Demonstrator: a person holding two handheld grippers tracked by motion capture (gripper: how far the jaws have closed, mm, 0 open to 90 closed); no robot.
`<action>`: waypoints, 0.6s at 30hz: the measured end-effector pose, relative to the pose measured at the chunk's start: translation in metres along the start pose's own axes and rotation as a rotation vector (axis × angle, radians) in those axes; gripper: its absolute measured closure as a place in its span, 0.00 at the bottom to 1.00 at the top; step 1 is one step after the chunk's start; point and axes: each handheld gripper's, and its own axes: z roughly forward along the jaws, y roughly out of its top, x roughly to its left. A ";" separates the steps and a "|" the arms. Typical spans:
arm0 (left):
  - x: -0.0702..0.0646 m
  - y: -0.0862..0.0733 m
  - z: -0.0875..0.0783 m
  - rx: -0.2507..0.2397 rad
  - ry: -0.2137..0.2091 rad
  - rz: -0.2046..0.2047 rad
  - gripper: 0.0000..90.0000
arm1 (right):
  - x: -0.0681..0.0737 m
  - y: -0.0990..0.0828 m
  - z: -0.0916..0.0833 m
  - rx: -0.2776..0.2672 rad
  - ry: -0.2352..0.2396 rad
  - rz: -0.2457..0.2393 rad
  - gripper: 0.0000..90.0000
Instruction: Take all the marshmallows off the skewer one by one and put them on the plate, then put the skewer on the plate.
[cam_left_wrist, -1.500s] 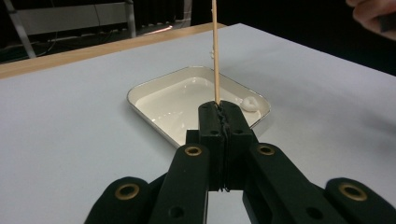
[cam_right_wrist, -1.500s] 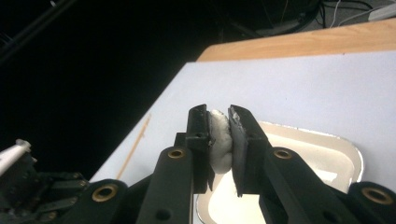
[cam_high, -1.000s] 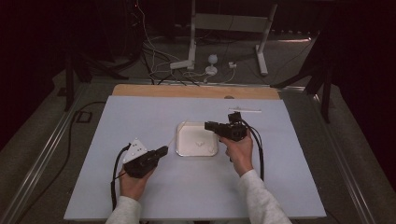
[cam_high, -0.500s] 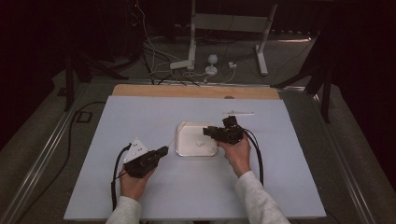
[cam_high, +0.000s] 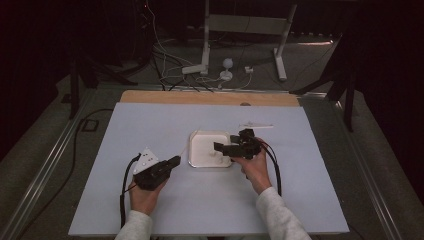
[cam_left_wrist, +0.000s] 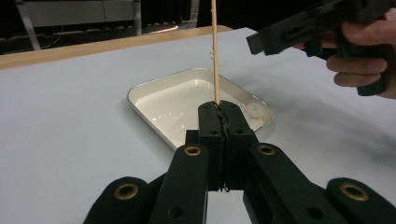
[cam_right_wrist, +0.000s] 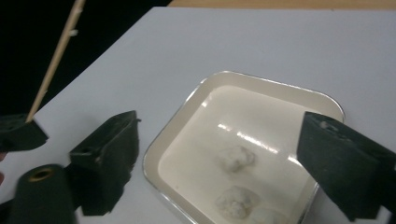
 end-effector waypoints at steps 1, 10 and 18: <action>-0.001 0.001 0.001 0.000 0.000 -0.003 1.00 | 0.002 0.000 -0.001 0.002 0.006 -0.017 0.05; -0.004 0.011 0.007 -0.005 0.009 -0.035 1.00 | 0.011 0.000 -0.016 -0.002 0.049 -0.112 0.00; -0.006 0.021 0.016 -0.012 0.026 -0.064 1.00 | 0.011 -0.004 -0.030 -0.013 0.042 -0.155 0.00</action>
